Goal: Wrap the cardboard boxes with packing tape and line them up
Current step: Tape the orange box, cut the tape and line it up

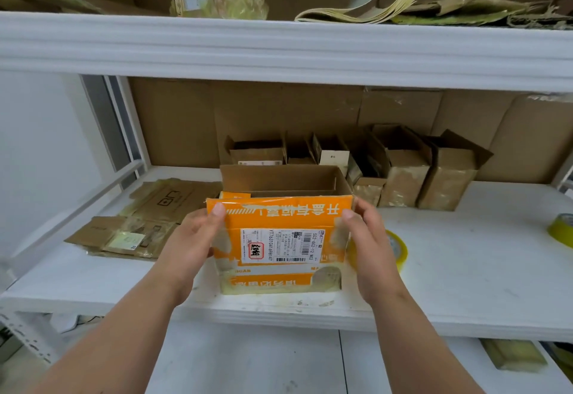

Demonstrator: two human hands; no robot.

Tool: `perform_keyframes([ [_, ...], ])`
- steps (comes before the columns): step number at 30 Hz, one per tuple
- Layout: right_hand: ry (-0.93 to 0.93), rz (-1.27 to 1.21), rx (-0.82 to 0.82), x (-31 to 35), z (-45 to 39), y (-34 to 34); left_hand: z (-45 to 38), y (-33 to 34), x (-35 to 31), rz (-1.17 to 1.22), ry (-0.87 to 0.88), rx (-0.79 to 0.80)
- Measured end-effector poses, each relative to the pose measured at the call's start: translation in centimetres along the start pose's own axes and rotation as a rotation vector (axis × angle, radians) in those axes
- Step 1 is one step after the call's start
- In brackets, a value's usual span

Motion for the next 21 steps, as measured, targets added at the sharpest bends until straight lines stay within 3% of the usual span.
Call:
perform_keyframes([
  [5,-0.007,0.026,0.011,1.4,-0.3,0.8,0.2,-0.3,-0.5,0.005,-0.040,-0.022],
  [10,0.056,0.056,-0.145,3.1,-0.3,-0.1,0.3,0.0,-1.1,-0.067,0.032,-0.044],
  [14,0.099,0.072,-0.228,3.5,-0.6,-0.4,-0.4,-0.4,0.2,0.034,-0.072,-0.103],
  [21,0.282,-0.072,-0.171,1.8,-1.2,-0.4,-0.8,-0.2,0.3,0.169,-0.153,-0.192],
])
Point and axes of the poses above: each hand's wrist, its own z-axis away from the middle knuckle, its own y-axis out of the palm, x = y × z, the point moved 9 cm from there along -z, towards the middle knuckle, and after that the axes turned 1 degree about x, right-handed, at the moved point
